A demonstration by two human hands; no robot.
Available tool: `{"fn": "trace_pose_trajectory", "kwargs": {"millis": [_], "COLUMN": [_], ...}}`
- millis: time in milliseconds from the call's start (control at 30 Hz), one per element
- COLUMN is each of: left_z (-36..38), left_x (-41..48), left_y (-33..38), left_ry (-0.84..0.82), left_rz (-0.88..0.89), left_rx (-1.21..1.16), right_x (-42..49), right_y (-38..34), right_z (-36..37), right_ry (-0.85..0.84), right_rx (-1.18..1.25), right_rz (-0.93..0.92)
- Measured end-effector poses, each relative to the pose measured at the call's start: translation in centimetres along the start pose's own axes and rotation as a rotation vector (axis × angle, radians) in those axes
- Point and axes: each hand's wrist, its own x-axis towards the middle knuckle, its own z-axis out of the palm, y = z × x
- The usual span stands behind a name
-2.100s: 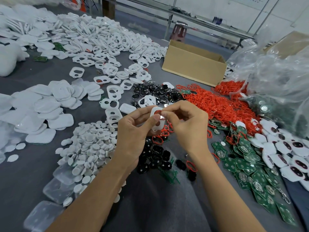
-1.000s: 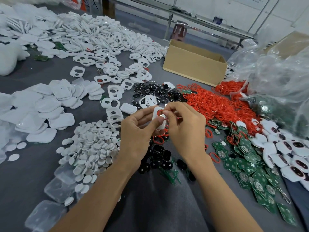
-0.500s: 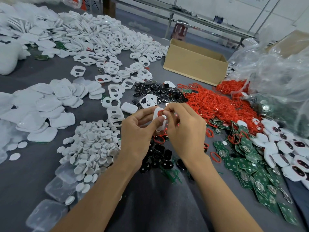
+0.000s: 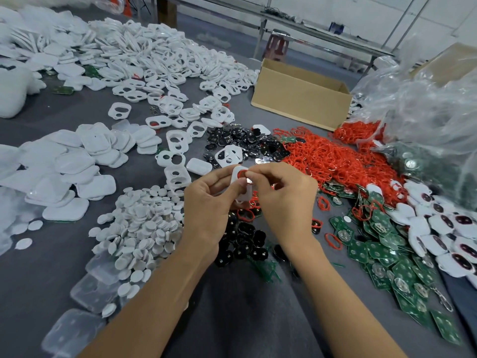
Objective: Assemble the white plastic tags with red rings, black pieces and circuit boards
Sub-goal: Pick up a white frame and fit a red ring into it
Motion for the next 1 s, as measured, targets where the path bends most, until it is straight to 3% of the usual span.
{"fn": "trace_pose_trajectory", "kwargs": {"millis": [100,233,367,633,800,1000], "left_z": [-0.1,0.0,0.0,0.2,0.3,0.1], "left_x": [0.1,0.0,0.1,0.0,-0.1,-0.1], "left_y": [0.2,0.2,0.2,0.0,0.2,0.5], "left_ry": [-0.018,-0.021,-0.007,0.037,0.032,-0.002], "left_rz": [-0.009,-0.035,-0.050,0.032,0.030,0.001], "left_rx": [-0.044,-0.098,-0.119,-0.017,-0.025,-0.088], "right_x": [1.3,1.8,1.7,0.5,0.5,0.8], "right_y": [0.0,0.0,0.0,0.3,0.4,0.4], "right_z": [-1.1,-1.9,-1.5,-0.2,-0.1,-0.3], "right_ry": [-0.159,-0.268,-0.222,-0.071,-0.049,-0.082], "right_rx": [0.236,0.295,0.249,-0.014,0.082,0.294], "right_rz": [0.202,0.269,0.272,-0.070,0.007,0.248]}}
